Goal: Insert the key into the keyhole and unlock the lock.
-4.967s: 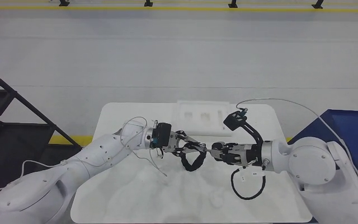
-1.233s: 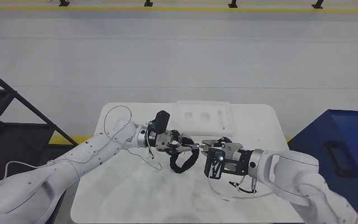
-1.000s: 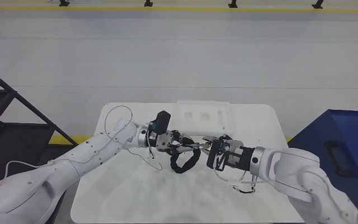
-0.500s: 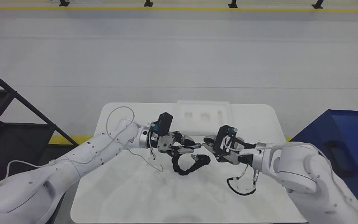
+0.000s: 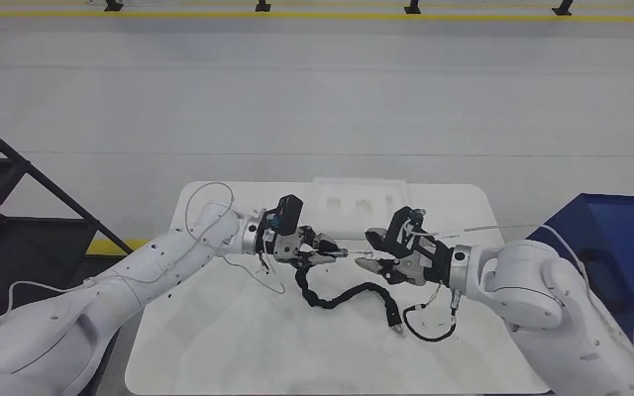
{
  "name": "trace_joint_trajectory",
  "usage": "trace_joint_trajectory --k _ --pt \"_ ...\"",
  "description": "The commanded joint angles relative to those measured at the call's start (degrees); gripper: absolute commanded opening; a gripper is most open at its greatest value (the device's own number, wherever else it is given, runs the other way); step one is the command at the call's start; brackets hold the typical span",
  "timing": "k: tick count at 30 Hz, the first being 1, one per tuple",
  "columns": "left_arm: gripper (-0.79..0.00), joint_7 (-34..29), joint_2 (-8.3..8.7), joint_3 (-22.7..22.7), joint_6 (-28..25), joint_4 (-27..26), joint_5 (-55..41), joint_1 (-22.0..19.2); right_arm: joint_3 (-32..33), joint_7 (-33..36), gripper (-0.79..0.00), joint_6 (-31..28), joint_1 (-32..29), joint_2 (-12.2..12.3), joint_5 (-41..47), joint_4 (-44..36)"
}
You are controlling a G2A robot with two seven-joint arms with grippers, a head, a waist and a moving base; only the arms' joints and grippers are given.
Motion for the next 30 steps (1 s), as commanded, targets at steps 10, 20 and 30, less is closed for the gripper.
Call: trace_joint_trajectory --k 10,20,30 --pt "-0.785 -12.76 -2.63 -1.74 5.35 5.62 0.51 3.38 1.52 -0.26 0.000 -2.66 -0.65 0.37 2.55 2.26" --pt "-0.283 -18.63 -5.96 -2.07 8.12 11.20 4.02 4.89 1.37 -0.43 0.000 -4.53 -0.16 0.49 4.40 5.34" --pt "0.000 -13.74 -7.94 -4.38 4.69 15.68 6.02 3.25 -0.01 -0.59 0.000 -9.12 3.28 0.34 7.69 12.34"
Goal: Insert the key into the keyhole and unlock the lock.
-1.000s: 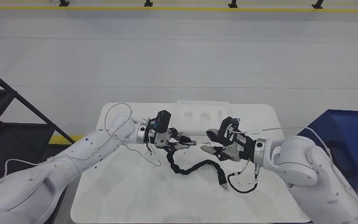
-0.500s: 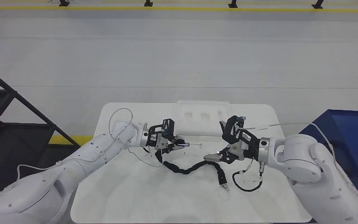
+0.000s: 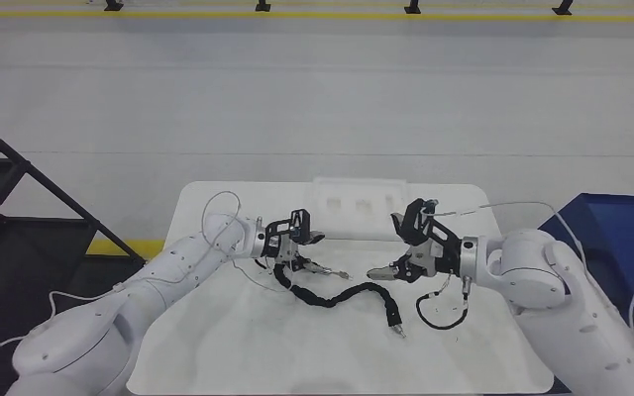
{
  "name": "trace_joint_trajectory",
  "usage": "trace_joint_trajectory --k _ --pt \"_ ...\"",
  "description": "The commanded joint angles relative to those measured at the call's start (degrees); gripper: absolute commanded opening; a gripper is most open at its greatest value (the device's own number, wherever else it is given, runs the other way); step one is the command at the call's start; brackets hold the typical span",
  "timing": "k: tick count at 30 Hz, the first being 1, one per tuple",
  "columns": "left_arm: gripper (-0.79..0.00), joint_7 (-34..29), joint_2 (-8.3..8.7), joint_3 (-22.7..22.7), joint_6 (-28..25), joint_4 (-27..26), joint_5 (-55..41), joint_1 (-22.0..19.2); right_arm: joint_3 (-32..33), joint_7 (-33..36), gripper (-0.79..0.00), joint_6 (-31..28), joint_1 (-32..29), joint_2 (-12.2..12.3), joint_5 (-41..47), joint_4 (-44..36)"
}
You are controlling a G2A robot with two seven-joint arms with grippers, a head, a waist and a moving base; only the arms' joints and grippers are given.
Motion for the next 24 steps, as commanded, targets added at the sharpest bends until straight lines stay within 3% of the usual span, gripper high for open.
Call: trace_joint_trajectory --k 1,7,11,19,22,24 --pt "0.000 1.97 0.11 -0.96 -0.95 0.11 1.08 -1.18 -0.32 -0.73 0.000 -2.23 1.25 -0.09 1.14 2.05" --pt "0.000 6.73 1.77 -4.76 -5.33 -0.62 4.15 -5.86 -0.78 -1.74 0.000 -9.72 6.75 -0.25 3.30 8.31" --pt "0.000 8.93 3.41 -5.54 -5.33 -1.97 4.26 -9.03 -1.31 -2.99 0.000 -13.69 11.52 -0.51 4.56 12.75" --pt "0.000 10.82 5.94 0.81 -5.33 -2.95 -3.77 -17.12 -5.33 -2.49 0.000 -19.04 21.93 -1.40 9.55 22.21" --pt "0.000 9.84 6.89 4.89 -5.33 -3.84 -8.16 -21.24 -6.49 -1.76 0.000 -20.21 24.88 -1.58 10.86 24.69" --pt "0.000 8.01 7.58 5.02 -5.33 -5.00 -10.91 -22.84 -7.14 -1.85 0.000 -20.54 26.41 -1.58 10.89 25.66"
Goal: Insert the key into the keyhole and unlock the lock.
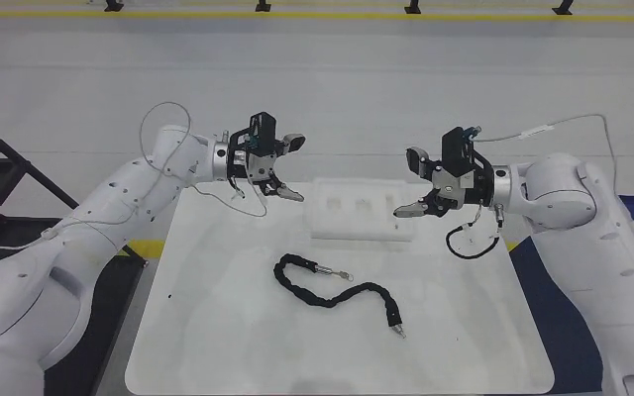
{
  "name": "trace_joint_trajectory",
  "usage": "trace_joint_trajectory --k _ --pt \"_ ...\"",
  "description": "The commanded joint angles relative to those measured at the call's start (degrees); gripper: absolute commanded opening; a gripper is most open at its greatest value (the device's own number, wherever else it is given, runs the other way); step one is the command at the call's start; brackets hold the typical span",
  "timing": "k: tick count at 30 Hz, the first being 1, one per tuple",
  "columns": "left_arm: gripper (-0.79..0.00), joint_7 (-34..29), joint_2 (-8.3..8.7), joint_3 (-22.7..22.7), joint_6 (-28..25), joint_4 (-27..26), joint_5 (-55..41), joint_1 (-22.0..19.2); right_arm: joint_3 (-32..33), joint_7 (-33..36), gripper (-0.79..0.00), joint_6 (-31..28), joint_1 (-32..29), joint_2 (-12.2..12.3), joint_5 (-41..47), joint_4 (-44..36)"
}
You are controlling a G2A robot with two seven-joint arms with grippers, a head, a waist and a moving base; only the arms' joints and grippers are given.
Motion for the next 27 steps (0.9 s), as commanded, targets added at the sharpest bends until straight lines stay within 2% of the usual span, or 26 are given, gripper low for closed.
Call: trace_joint_trajectory --k 1,9,15,27 --pt "0.000 -2.59 0.74 -0.06 0.00 -1.56 -3.21 -1.42 -0.56 -0.37 0.000 -0.38 1.39 0.05 0.04 0.90" --pt "0.000 -17.68 3.44 -0.06 0.00 -8.43 -19.15 -4.75 -0.83 -1.08 0.000 -1.08 4.86 0.82 0.94 2.29" --pt "0.000 -28.20 4.09 -0.06 0.00 -10.03 -31.42 -5.47 -1.28 -1.08 0.000 -1.08 6.38 1.22 1.71 3.30" --pt "-0.001 -28.19 4.09 -0.06 0.00 -10.03 -31.41 -5.47 -1.28 -1.07 0.000 -1.07 6.38 1.22 1.71 3.30"
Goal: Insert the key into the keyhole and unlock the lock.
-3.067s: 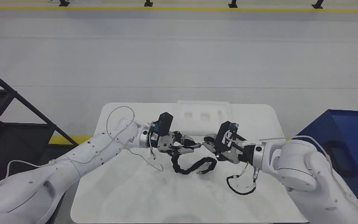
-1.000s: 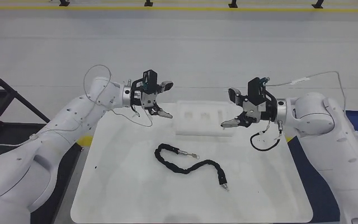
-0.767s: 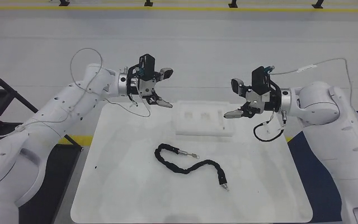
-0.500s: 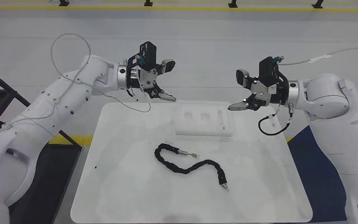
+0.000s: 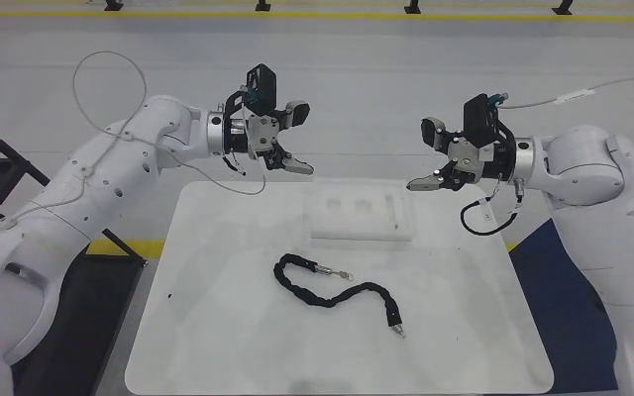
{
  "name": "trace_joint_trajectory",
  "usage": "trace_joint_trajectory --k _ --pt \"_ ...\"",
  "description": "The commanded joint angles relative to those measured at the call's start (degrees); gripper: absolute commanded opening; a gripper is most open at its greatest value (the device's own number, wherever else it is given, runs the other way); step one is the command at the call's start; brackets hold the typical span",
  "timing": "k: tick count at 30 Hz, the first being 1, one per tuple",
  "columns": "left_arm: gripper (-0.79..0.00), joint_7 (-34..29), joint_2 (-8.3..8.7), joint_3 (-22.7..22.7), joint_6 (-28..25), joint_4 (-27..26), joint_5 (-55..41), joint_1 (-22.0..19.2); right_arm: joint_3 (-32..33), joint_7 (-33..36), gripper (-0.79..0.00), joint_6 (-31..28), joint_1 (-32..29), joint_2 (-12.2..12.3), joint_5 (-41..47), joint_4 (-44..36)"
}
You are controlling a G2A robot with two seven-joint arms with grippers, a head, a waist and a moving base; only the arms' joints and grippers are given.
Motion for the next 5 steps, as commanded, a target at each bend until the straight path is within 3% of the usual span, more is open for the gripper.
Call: trace_joint_trajectory --k 1,5 --pt "-0.001 0.00 0.00 0.00 0.00 0.00 0.00 0.00 0.00 0.00 0.000 0.00 0.00 0.00 0.00 0.00" --pt "-0.001 0.00 0.00 0.00 0.00 0.00 0.00 0.00 0.00 0.00 0.000 0.00 0.00 0.00 0.00 0.00"
